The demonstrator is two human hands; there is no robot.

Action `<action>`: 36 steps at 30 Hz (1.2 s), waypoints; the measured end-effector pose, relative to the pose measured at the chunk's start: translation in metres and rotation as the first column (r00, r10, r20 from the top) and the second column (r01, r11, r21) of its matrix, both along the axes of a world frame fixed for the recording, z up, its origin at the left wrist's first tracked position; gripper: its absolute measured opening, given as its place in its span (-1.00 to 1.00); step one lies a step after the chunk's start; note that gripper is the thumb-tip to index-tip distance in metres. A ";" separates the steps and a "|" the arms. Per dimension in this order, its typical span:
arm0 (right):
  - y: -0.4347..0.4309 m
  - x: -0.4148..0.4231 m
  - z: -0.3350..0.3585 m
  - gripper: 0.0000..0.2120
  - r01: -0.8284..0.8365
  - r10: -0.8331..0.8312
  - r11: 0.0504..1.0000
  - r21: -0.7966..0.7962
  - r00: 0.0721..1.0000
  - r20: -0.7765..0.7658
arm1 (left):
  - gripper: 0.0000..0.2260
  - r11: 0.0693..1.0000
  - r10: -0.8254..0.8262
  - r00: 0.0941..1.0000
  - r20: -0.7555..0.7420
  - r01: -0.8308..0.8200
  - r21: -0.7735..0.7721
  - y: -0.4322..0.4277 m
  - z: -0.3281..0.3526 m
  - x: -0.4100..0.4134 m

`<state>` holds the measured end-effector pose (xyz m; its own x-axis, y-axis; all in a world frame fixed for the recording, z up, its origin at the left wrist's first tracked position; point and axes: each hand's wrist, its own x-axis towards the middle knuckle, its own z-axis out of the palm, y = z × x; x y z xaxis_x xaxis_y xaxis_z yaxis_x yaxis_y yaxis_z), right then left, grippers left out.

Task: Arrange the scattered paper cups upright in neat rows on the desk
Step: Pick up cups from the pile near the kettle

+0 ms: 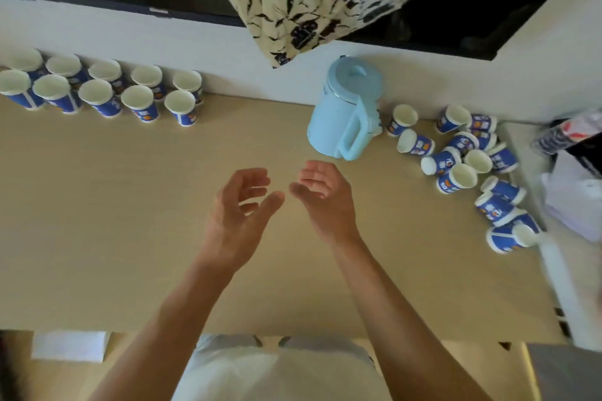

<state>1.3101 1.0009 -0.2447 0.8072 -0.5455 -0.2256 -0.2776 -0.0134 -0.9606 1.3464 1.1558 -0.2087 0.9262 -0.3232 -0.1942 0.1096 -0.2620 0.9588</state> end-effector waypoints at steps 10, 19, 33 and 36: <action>-0.151 -0.085 -0.018 -0.69 0.187 -0.186 0.981 0.043 0.982 -0.015 | -0.75 0.994 -0.103 0.995 -0.010 0.103 0.018 -0.129 -0.003 -0.062; -0.307 -0.197 -0.072 -0.57 0.547 -0.619 0.760 -0.350 0.774 -0.133 | -0.76 0.985 -0.173 0.984 -0.038 0.173 0.000 -0.204 -0.010 -0.112; -0.385 -0.233 -0.144 -0.33 0.004 -0.522 0.729 -0.685 0.651 -0.551 | -0.78 0.948 -0.300 0.952 -0.062 0.305 0.089 -0.258 -0.013 -0.144; -0.377 -0.237 -0.144 -0.36 0.078 -0.548 0.734 -0.675 0.655 -0.520 | -0.78 0.936 -0.329 0.941 -0.078 0.336 0.106 -0.263 -0.016 -0.148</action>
